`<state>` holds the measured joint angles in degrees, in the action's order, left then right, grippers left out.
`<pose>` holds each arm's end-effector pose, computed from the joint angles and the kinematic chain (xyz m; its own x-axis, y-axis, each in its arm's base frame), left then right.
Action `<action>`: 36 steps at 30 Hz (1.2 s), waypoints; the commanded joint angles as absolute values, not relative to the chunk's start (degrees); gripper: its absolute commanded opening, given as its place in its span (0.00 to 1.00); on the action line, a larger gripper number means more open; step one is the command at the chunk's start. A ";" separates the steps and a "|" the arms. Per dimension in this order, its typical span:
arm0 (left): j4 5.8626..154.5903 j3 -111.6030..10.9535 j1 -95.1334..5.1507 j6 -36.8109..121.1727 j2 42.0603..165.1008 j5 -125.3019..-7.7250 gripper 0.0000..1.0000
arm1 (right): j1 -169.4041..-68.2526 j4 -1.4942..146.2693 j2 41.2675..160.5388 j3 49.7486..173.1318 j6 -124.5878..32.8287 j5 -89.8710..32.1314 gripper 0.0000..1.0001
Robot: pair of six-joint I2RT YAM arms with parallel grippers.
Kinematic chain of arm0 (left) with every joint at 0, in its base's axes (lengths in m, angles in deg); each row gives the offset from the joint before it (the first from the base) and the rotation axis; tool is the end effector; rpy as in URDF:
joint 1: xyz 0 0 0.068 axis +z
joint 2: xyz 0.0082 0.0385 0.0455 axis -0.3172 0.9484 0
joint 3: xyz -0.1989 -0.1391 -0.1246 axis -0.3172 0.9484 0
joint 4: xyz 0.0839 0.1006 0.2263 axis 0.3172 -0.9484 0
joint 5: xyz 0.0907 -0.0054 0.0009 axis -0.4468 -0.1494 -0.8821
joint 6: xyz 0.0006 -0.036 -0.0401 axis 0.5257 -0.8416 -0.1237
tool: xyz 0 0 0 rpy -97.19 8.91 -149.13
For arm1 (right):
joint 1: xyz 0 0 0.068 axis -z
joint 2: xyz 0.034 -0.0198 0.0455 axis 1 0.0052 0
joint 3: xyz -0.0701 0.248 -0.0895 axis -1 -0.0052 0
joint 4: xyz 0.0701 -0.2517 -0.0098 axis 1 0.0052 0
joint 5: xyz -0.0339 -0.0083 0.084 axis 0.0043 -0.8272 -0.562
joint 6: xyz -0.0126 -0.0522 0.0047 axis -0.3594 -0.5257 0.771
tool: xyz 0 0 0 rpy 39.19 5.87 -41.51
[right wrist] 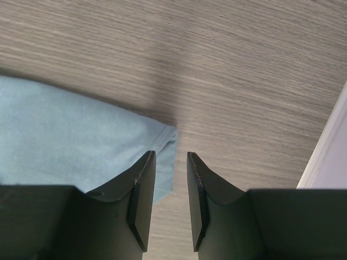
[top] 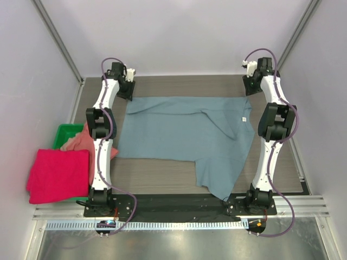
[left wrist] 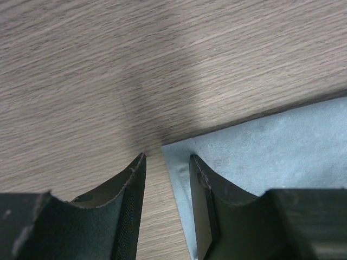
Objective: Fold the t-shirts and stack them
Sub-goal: Fold the tshirt
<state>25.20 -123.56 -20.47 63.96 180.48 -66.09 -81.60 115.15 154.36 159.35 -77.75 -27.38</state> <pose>0.5586 -0.0247 0.1719 -0.8308 0.2039 -0.5178 0.2613 0.9644 -0.0395 0.5162 -0.0697 0.2249 -0.7620 -0.3168 -0.5648 -0.2697 0.9482 -0.1679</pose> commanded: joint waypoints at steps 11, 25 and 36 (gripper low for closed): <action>27.32 -125.20 -19.90 62.20 182.33 -66.51 0.44 | -81.35 113.54 161.68 165.00 -76.51 -29.84 0.36; 27.94 -124.14 -19.81 62.20 183.39 -67.65 0.24 | -80.21 113.10 167.21 166.59 -75.11 -30.02 0.31; 29.60 -125.63 -19.72 62.02 177.44 -67.75 0.00 | -79.59 113.19 162.58 172.45 -75.28 -32.48 0.01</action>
<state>27.78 -123.67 -20.40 61.66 181.01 -66.68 -80.18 113.88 165.20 167.24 -74.82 -32.52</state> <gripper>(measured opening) 0.005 0.042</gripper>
